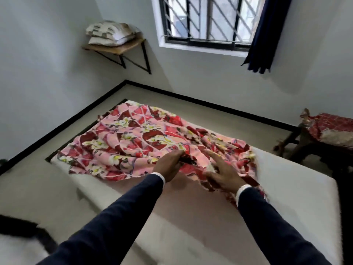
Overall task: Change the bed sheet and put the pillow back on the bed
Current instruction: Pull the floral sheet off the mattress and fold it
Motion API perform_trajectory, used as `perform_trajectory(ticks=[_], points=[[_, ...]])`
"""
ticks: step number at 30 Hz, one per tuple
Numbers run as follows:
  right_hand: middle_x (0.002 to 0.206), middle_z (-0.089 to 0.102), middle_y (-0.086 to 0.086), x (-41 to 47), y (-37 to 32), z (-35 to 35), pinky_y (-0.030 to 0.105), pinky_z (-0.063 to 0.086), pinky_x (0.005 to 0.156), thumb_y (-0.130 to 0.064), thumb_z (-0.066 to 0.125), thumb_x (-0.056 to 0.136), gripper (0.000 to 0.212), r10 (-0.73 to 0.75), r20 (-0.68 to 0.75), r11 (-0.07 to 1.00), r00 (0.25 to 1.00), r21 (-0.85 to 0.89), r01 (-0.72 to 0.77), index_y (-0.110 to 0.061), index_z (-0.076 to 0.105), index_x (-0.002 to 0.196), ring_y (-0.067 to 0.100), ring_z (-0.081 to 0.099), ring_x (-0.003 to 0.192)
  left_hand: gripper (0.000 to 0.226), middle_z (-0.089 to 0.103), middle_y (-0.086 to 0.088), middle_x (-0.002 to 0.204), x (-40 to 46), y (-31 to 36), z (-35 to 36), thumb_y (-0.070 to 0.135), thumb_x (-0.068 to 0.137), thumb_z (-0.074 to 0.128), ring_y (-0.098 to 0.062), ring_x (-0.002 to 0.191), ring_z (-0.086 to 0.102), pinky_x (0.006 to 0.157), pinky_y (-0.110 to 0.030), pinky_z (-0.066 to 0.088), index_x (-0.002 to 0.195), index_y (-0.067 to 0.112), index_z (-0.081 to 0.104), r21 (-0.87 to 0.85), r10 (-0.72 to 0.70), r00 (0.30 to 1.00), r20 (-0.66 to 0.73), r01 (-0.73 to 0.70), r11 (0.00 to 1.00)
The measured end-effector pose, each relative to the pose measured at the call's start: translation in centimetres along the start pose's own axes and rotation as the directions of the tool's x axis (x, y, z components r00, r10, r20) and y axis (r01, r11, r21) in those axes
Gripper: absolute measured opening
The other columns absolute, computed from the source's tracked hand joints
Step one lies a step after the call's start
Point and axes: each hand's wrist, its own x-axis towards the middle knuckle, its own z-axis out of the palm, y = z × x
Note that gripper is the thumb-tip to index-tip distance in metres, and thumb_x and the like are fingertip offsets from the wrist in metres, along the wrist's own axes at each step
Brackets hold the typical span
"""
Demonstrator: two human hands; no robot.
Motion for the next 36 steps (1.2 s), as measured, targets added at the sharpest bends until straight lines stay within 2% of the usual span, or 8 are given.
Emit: perform_trajectory(ticks=[5, 11, 15, 20, 22, 26, 31, 36], points=[[0.084, 0.071, -0.008, 3.3, -5.4, 6.8, 0.027, 0.048, 0.069, -0.012, 0.067, 0.092, 0.018, -0.099, 0.047, 0.993, 0.994, 0.066, 0.096, -0.026, 0.070, 0.103, 0.001, 0.063, 0.070, 0.030, 0.058, -0.009, 0.118, -3.9, -2.4, -2.0, 0.005, 0.088, 0.058, -0.029, 0.102, 0.059, 0.077, -0.033, 0.047, 0.117, 0.008, 0.060, 0.110, 0.023, 0.990, -0.136, -0.008, 0.994], [0.077, 0.071, 0.005, 3.7, -9.7, 8.1, 0.022, 0.057, 0.061, -0.015, 0.074, 0.085, 0.013, -0.055, 0.210, 0.721, 0.976, 0.684, -0.106, -0.016, 0.077, 0.098, 0.010, 0.068, 0.066, 0.026, 0.062, -0.007, 0.101, -7.1, -10.1, -4.6, 0.039, 0.097, 0.049, -0.029, 0.083, 0.064, 0.064, -0.041, 0.055, 0.109, 0.016, 0.054, 0.238, 0.032, 0.993, -0.112, -0.004, 0.971], [0.083, 0.075, 0.009, 4.0, -11.6, 10.1, 0.027, 0.061, 0.060, -0.031, 0.104, 0.037, 0.064, 0.046, 0.206, 0.474, 0.977, 0.857, -0.203, -0.016, 0.081, 0.095, 0.015, 0.071, 0.063, 0.013, 0.068, -0.012, 0.101, -7.7, -16.9, -4.8, 0.021, 0.094, 0.059, -0.032, 0.092, 0.065, 0.074, -0.034, 0.048, 0.103, 0.012, 0.062, 0.017, -0.125, 0.991, 0.036, 0.124, 0.992], [0.083, 0.074, 0.007, 6.8, -15.3, 12.9, 0.027, 0.061, 0.065, -0.020, 0.090, 0.068, 0.030, 0.087, 0.017, 0.327, 0.996, 0.944, -0.045, -0.013, 0.077, 0.094, 0.015, 0.071, 0.067, 0.014, 0.055, -0.004, 0.062, -9.1, -24.6, -5.7, 0.019, 0.084, 0.041, -0.025, 0.056, 0.061, 0.054, -0.029, 0.045, 0.073, 0.018, 0.050, -0.273, -0.205, 0.967, 0.151, 0.240, 0.932], [0.085, 0.074, 0.005, 8.8, -16.7, 14.0, 0.024, 0.060, 0.064, -0.021, 0.069, 0.085, 0.016, 0.153, -0.133, 0.438, 0.979, 0.897, 0.053, -0.013, 0.074, 0.099, 0.013, 0.071, 0.069, 0.015, 0.044, 0.001, 0.056, -9.2, -26.1, -7.3, 0.021, 0.079, 0.038, -0.010, 0.044, 0.047, 0.047, -0.028, 0.037, 0.066, 0.017, 0.045, -0.358, -0.160, 0.985, 0.062, 0.171, 0.918], [0.123, 0.060, 0.007, 11.8, -17.2, 17.0, 0.025, 0.052, 0.080, -0.023, 0.078, 0.086, 0.068, 0.312, -0.321, 0.938, 0.894, 0.251, -0.238, -0.019, 0.044, 0.144, 0.021, 0.063, 0.102, 0.025, 0.043, 0.008, 0.061, -8.4, -26.2, -11.1, 0.010, 0.086, 0.042, -0.009, 0.057, 0.039, 0.054, -0.022, 0.030, 0.064, 0.021, 0.044, -0.508, -0.130, 0.991, 0.009, 0.117, 0.854], [0.127, 0.064, 0.013, 15.1, -20.1, 25.1, 0.043, 0.052, 0.097, -0.044, 0.076, 0.081, 0.073, 0.056, 0.269, 0.992, 0.962, -0.123, -0.023, -0.036, 0.043, 0.145, 0.029, 0.064, 0.106, 0.019, 0.051, -0.002, 0.070, -7.8, -27.9, -13.3, 0.006, 0.091, 0.046, -0.022, 0.067, 0.044, 0.061, -0.034, 0.031, 0.078, 0.019, 0.046, -0.446, -0.060, 0.998, -0.021, 0.044, 0.894], [0.082, 0.074, 0.001, 19.4, -22.8, 28.9, 0.038, 0.057, 0.074, -0.016, 0.063, 0.096, 0.008, 0.036, 0.237, 0.999, 0.971, -0.020, -0.032, -0.014, 0.071, 0.094, 0.011, 0.070, 0.075, 0.036, 0.060, -0.004, 0.077, -9.8, -31.6, -14.2, 0.024, 0.092, 0.071, -0.001, 0.057, 0.052, 0.059, -0.023, 0.042, 0.118, 0.019, 0.047, -0.560, -0.009, 1.000, -0.005, 0.005, 0.829]])
